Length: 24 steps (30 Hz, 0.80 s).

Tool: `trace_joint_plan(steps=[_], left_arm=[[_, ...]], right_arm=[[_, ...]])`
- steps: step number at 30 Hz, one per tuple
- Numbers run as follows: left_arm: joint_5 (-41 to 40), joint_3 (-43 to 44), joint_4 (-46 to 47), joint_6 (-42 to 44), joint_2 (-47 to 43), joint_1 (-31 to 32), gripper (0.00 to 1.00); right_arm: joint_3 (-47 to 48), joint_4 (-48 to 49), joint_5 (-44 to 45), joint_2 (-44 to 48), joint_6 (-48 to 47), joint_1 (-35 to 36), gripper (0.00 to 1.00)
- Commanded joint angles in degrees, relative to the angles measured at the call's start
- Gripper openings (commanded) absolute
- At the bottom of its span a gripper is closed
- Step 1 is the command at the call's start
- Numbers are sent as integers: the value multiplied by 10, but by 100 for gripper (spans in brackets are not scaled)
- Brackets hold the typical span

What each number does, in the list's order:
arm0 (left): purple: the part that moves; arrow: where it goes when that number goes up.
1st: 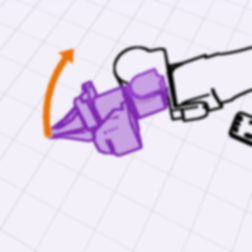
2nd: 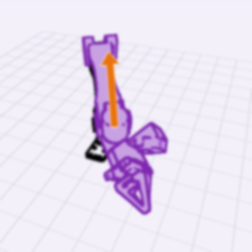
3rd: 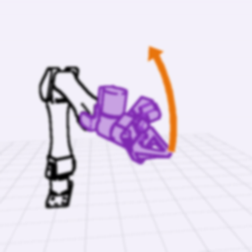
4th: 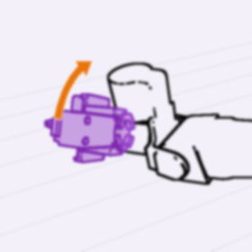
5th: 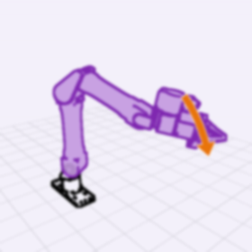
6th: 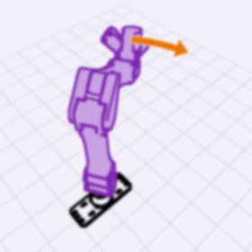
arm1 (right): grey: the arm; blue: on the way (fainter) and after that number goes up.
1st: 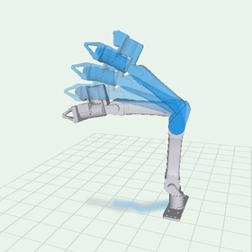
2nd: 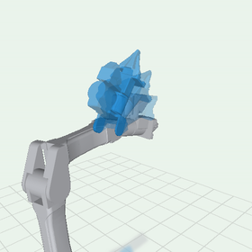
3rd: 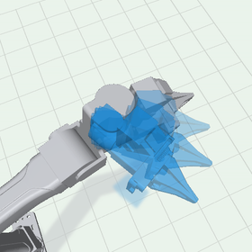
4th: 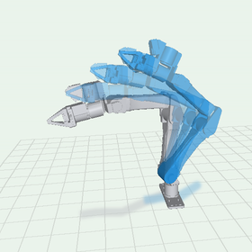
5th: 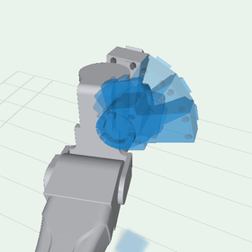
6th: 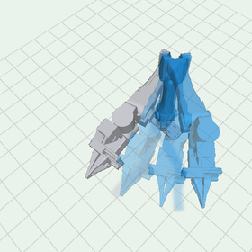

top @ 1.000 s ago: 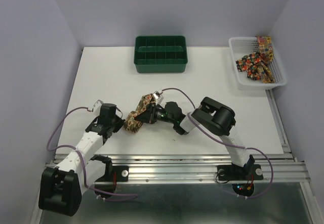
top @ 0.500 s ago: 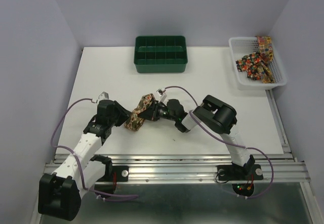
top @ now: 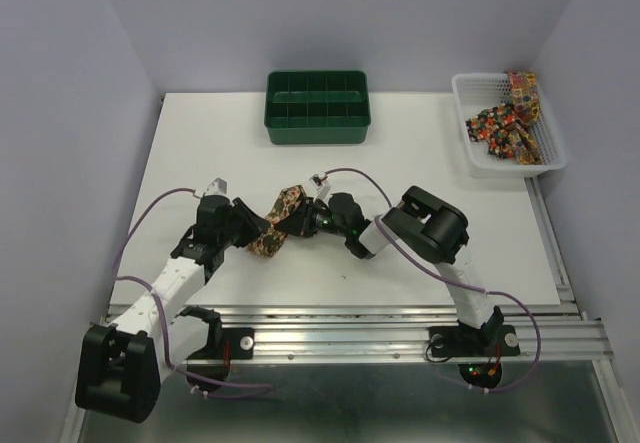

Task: Roll the ties
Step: Roll the tie

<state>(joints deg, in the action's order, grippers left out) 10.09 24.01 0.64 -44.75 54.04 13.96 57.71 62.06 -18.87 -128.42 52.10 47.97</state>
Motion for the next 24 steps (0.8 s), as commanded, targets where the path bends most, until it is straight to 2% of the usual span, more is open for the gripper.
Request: trace_joint_plan(steps=[1, 6, 13, 17, 20, 24], left_arm=[[13, -11, 33, 18, 18, 8, 38], [-3, 9, 34, 29, 41, 11, 38], [-43, 141, 1, 65, 124, 11, 38], [-23, 205, 1, 94, 193, 11, 37], [26, 239, 10, 125, 244, 12, 23], [60, 238, 20, 147, 284, 24, 17]], right_arm=[[13, -25, 29, -10, -35, -4, 1], [8, -57, 48, -2, -60, -4, 1], [0, -75, 45, 4, -87, -4, 1], [-6, -76, 41, 3, -96, -3, 1], [-3, -77, 31, -2, -103, -3, 1], [-5, -76, 29, -3, -108, -3, 1]])
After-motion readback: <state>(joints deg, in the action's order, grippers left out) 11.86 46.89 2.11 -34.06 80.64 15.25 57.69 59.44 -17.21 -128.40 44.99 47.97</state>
